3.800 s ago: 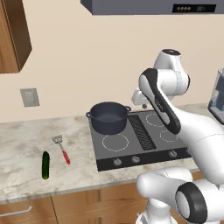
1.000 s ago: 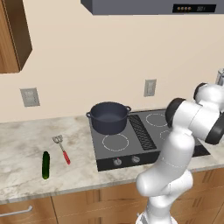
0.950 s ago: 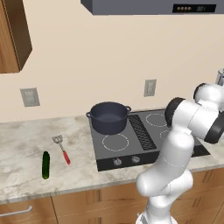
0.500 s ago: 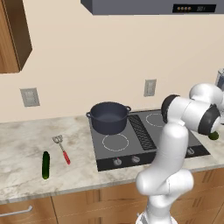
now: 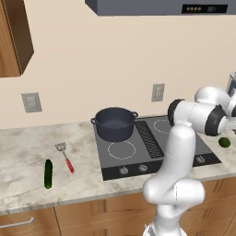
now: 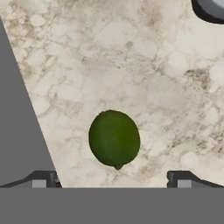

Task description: Put the lime and cucumber in the pot. Retrieve the spatula and lightly stir the vegetables in the pot.

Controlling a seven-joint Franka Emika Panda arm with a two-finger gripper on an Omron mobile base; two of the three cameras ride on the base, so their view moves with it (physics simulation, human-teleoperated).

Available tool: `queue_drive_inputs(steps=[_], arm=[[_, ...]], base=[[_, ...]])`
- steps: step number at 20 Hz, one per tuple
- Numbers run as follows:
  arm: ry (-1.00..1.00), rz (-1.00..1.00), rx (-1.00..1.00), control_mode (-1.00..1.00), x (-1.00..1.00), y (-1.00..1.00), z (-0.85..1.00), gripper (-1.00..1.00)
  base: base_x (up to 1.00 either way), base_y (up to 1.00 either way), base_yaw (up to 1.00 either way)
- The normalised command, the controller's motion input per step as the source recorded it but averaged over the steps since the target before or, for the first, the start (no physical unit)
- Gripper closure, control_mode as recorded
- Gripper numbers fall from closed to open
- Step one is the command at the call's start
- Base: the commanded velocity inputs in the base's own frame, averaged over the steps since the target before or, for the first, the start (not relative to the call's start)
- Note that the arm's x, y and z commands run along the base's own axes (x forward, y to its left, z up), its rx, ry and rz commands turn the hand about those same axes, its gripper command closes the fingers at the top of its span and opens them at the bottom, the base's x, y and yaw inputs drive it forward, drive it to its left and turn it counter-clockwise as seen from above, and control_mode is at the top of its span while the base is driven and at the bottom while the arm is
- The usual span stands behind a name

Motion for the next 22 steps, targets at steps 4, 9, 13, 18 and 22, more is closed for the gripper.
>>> queue_drive_inputs(steps=[4,9,13,18,22], arm=[[0.01,0.11,0.0,-1.0,0.1,-0.02,-0.16,-1.0],[0.0,0.07,0.0,-1.0,-0.08,0.0,-0.25,-1.0],[-0.01,0.1,0.0,-1.0,0.0,0.0,-0.48,-1.0],[-0.05,0.11,0.0,-1.0,0.0,0.0,-0.4,-1.0],[-0.03,0.11,0.0,-1.0,0.0,0.0,-0.3,-1.0]], base=[[0.0,0.0,0.0],[0.0,0.0,0.0],[0.0,0.0,0.0],[0.0,0.0,0.0],[0.0,0.0,0.0]])
